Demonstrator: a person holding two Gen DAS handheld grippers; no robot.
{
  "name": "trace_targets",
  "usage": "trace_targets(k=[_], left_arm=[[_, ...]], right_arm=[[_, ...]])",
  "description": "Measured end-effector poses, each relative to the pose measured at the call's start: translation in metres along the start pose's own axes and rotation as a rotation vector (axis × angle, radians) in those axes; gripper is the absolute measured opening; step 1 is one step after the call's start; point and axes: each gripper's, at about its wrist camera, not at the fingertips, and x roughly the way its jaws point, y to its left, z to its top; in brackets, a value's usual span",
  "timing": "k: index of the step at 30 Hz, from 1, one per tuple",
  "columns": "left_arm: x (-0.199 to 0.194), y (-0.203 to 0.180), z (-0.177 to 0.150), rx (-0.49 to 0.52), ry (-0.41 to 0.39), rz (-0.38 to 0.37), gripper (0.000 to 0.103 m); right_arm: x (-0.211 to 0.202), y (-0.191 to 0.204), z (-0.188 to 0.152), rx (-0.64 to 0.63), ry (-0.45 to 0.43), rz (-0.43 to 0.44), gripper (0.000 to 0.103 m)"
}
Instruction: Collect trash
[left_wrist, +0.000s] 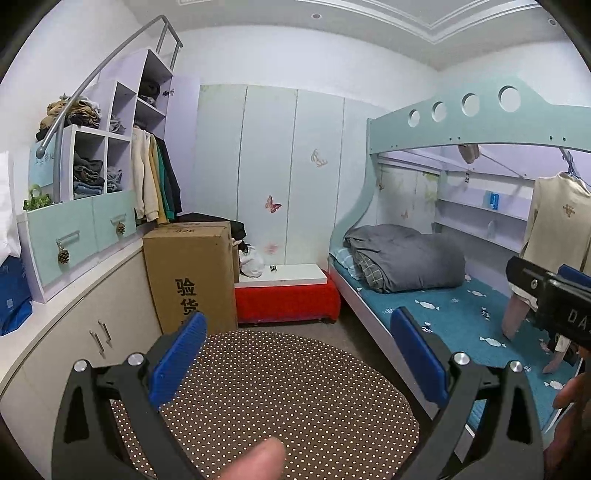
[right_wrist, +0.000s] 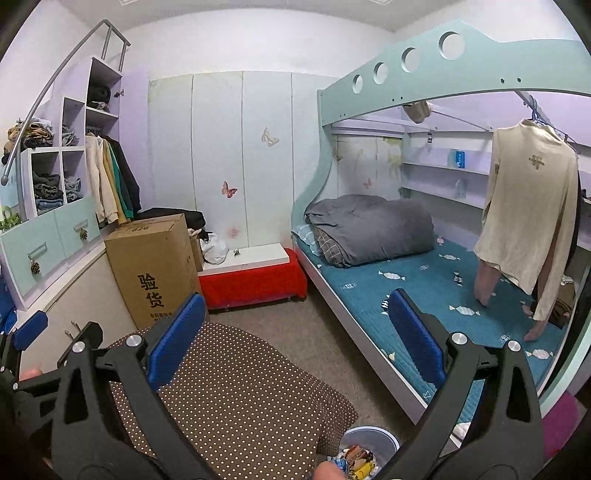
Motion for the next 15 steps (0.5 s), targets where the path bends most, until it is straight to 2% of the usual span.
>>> trace_targets(k=[15], left_arm=[[-0.0012, -0.0033, 0.0031, 0.003, -0.006, -0.011, 0.098]], right_arm=[[0.0033, 0.0006, -0.0018, 0.005, 0.014, 0.001, 0.097]])
